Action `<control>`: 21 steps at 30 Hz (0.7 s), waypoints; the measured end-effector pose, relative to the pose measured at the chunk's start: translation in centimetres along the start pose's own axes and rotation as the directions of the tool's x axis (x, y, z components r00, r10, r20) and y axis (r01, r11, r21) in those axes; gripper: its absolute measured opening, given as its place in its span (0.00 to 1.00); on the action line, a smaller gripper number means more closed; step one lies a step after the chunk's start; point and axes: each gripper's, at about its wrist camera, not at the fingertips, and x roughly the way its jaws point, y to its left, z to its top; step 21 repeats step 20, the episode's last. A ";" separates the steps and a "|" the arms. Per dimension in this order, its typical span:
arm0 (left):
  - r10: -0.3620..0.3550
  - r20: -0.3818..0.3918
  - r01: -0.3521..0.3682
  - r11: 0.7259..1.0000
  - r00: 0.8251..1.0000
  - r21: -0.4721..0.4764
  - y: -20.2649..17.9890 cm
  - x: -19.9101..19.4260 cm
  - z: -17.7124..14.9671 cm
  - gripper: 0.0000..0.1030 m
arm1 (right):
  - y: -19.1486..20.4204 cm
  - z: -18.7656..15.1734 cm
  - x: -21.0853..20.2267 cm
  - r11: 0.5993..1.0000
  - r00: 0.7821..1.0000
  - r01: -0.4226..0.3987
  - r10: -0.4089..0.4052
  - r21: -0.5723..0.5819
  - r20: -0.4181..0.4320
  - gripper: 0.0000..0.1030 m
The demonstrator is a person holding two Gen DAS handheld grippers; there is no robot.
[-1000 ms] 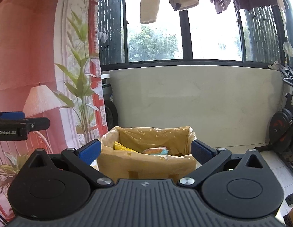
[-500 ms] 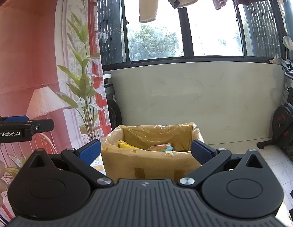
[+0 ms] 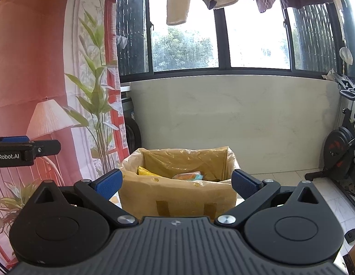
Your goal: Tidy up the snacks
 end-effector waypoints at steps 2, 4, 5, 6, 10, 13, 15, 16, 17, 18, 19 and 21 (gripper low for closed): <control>0.000 -0.001 0.000 1.000 1.000 0.000 0.0 0.0 0.0 0.92 | -0.1 -0.1 0.1 1.000 1.000 0.000 0.000 0.002 -0.003 1.00; -0.001 -0.002 0.001 1.000 1.000 0.003 0.0 0.0 0.0 0.92 | -0.1 -0.1 0.1 1.000 1.000 0.001 -0.001 0.002 -0.005 1.00; -0.001 -0.003 0.001 1.000 1.000 0.004 -0.1 0.0 -0.1 0.92 | -0.2 -0.2 0.1 1.000 1.000 0.001 -0.001 0.003 -0.006 1.00; -0.002 -0.003 0.002 1.000 1.000 0.004 -0.1 0.0 -0.1 0.92 | -0.2 -0.2 0.2 1.000 1.000 0.001 -0.001 0.004 -0.006 1.00; 0.001 -0.004 -0.001 1.000 1.000 0.001 -0.1 0.1 -0.2 0.92 | -0.2 -0.2 0.3 1.000 1.000 0.002 -0.002 0.007 -0.012 1.00; 0.001 -0.009 -0.001 1.000 1.000 -0.002 -0.1 0.2 -0.3 0.92 | -0.2 -0.3 0.5 1.000 1.000 0.004 -0.004 0.009 -0.016 1.00; 0.002 -0.011 -0.002 1.000 1.000 -0.003 0.0 0.3 -0.3 0.92 | -0.2 -0.3 0.6 1.000 1.000 0.005 -0.004 0.010 -0.018 1.00; 0.001 -0.011 -0.002 1.000 1.000 -0.003 0.0 0.4 -0.4 0.92 | -0.2 -0.3 0.6 1.000 1.000 0.005 -0.005 0.011 -0.019 1.00; 0.002 -0.010 -0.002 1.000 1.000 -0.003 0.0 0.4 -0.4 0.92 | -0.3 -0.4 0.6 1.000 1.000 0.006 -0.005 0.012 -0.021 1.00; 0.002 -0.010 -0.002 1.000 1.000 -0.003 0.0 0.4 -0.4 0.92 | -0.3 -0.4 0.7 1.000 1.000 0.006 -0.006 0.014 -0.022 1.00; 0.003 -0.011 -0.003 1.000 1.000 -0.003 0.0 0.5 -0.4 0.92 | -0.3 -0.4 0.7 1.000 1.000 0.006 -0.006 0.015 -0.023 1.00; 0.003 -0.013 -0.003 1.000 1.000 -0.003 -0.1 0.5 -0.4 0.92 | -0.4 -0.5 0.7 1.000 1.000 0.006 -0.006 0.017 -0.024 1.00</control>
